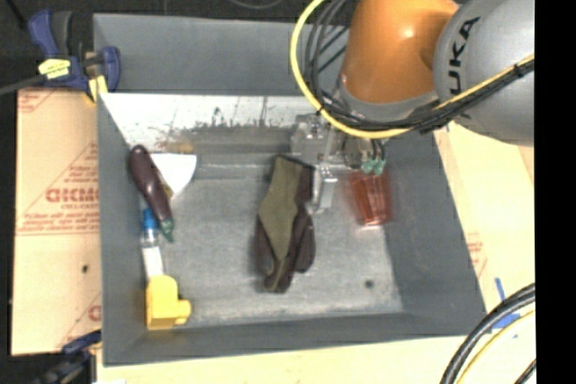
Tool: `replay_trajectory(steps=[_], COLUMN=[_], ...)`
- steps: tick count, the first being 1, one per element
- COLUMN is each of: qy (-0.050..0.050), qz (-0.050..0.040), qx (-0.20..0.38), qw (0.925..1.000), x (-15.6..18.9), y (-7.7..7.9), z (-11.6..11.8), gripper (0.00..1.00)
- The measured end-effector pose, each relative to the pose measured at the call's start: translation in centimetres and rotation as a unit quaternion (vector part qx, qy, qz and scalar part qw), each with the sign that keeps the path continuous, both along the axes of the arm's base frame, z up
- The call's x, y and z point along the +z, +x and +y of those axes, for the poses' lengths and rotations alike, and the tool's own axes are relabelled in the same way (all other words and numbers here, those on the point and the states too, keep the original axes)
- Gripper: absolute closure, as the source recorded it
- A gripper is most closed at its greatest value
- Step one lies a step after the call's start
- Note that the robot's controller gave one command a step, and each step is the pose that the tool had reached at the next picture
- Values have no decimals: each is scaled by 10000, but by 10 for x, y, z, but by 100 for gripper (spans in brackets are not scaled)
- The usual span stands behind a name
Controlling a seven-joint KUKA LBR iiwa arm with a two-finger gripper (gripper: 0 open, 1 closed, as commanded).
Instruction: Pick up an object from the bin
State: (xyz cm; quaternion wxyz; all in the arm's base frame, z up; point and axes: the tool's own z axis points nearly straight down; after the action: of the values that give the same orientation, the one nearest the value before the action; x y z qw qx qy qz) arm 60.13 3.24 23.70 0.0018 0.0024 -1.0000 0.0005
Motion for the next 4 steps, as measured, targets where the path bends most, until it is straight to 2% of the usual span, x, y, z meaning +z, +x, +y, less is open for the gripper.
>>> replay_trajectory(steps=[1,2,3,4], qy=[4,-5,-7,4], qz=[-40,19,-126,-38], qx=[-3,79,405,-83], qw=[10000,10000,9991,10000], x=[5,38,36,-31], y=[1,-7,2,-12], z=[0,-5,-10,8], gripper=[0,0,0,0])
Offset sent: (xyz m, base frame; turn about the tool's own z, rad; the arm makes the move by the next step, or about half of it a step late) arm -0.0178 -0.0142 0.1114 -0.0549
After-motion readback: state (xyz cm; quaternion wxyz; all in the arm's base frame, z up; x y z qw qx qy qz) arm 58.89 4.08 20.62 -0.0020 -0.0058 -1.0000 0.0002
